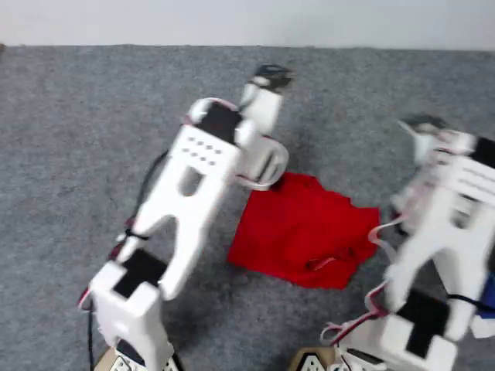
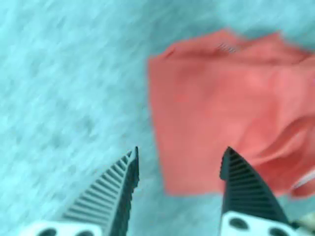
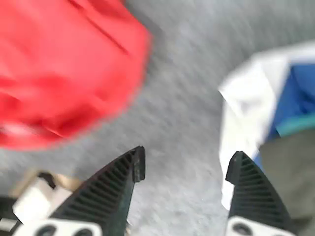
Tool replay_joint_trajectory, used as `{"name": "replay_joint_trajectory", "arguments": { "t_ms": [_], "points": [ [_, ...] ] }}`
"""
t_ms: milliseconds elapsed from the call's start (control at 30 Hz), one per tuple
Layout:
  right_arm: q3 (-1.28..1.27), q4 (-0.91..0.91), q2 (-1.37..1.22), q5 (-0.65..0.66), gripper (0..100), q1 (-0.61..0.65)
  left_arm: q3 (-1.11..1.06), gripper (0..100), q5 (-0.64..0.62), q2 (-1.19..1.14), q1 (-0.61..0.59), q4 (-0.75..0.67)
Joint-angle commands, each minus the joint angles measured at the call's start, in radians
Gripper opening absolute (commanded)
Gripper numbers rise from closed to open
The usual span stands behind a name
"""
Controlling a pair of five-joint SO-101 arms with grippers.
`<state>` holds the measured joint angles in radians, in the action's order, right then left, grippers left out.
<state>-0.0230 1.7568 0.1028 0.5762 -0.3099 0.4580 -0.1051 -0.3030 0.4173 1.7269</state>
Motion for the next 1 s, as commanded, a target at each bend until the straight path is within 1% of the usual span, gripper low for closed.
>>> {"name": "replay_joint_trajectory", "arguments": {
  "t_ms": [0, 33, 100, 233, 300, 533, 700, 800, 900, 967],
  "points": [
    [0.0, 0.039, 0.099, -0.196, 28.4, 0.269, -0.291, 26, 0.094, 0.232, -0.12, 0.029],
    [-0.005, 0.036, 0.101, -0.233, 28.4, 0.325, -0.344, 26, 0.109, 0.272, -0.147, 0.029],
    [-0.02, 0.005, 0.064, -0.29, 28.4, 0.371, -0.433, 26, 0.13, 0.345, -0.199, 0.029],
    [-0.083, -0.082, -0.065, -0.308, 28.4, 0.32, -0.545, 26, 0.173, 0.47, -0.285, 0.029],
    [-0.086, -0.111, -0.125, -0.305, 28.3, 0.303, -0.588, 24, 0.196, 0.517, -0.308, 0.029],
    [-0.08, -0.234, -0.226, -0.178, 28.3, 0.271, -0.699, 15, 0.293, 0.606, -0.315, 0.029],
    [0.035, -0.239, -0.263, -0.104, 28.4, 0.245, -0.751, 15, 0.304, 0.647, -0.316, 0.029],
    [0.104, -0.211, -0.335, -0.077, 28.4, 0.237, -0.779, 15, 0.304, 0.664, -0.313, 0.029],
    [0.155, -0.122, -0.424, -0.101, 28.4, 0.209, -0.792, 15, 0.304, 0.674, -0.316, 0.029],
    [0.166, -0.094, -0.47, -0.178, 28.4, 0.189, -0.799, 15, 0.304, 0.677, -0.318, 0.029]
  ]
}}
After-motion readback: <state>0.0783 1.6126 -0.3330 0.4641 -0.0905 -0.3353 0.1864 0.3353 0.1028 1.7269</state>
